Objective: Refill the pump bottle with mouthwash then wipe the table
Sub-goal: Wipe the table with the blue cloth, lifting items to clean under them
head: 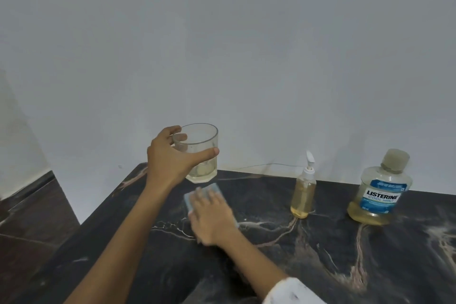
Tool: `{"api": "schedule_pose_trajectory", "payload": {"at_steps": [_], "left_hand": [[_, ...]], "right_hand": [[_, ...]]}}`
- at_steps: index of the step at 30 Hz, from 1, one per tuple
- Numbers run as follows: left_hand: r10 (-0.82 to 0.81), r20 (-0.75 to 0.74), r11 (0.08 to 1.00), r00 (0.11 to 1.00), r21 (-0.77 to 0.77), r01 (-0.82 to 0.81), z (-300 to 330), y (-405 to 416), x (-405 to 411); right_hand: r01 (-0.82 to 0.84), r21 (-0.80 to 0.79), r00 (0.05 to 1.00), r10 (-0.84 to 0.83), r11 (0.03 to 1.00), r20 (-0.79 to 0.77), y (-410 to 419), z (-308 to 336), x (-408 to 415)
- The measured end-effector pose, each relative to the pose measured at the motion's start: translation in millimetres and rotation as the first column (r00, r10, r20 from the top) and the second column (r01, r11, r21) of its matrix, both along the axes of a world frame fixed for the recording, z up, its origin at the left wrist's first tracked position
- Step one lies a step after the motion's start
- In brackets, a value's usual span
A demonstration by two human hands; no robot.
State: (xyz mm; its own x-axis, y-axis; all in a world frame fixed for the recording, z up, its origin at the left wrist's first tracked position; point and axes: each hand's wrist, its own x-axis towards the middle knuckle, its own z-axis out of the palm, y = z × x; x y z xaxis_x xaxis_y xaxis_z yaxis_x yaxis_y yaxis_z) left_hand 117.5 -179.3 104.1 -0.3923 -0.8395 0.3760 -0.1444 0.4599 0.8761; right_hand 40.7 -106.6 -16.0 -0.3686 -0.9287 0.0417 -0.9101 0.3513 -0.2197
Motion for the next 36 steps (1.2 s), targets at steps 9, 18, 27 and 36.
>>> {"api": "schedule_pose_trajectory", "payload": {"at_steps": [9, 18, 27, 36], "left_hand": [[-0.078, 0.024, 0.997, 0.997, -0.003, 0.079, -10, 1, -16], [-0.117, 0.041, 0.991, 0.992, 0.073, 0.114, -36, 12, -39], [-0.204, 0.026, 0.969, 0.979, 0.146, 0.198, -78, 26, -64], [-0.249, 0.05, 0.961, 0.967, 0.139, 0.241, -93, 34, -66]], "right_hand": [[0.3, -0.047, 0.951, -0.302, 0.953, -0.067, 77, -13, -32], [-0.213, 0.024, 0.963, 0.214, 0.977, -0.165, 89, -15, 2], [-0.299, -0.007, 0.777, 0.239, 0.954, -0.582, 143, -49, 3], [-0.327, -0.033, 0.792, 0.255, 0.944, -0.555, 142, -51, 5]]}}
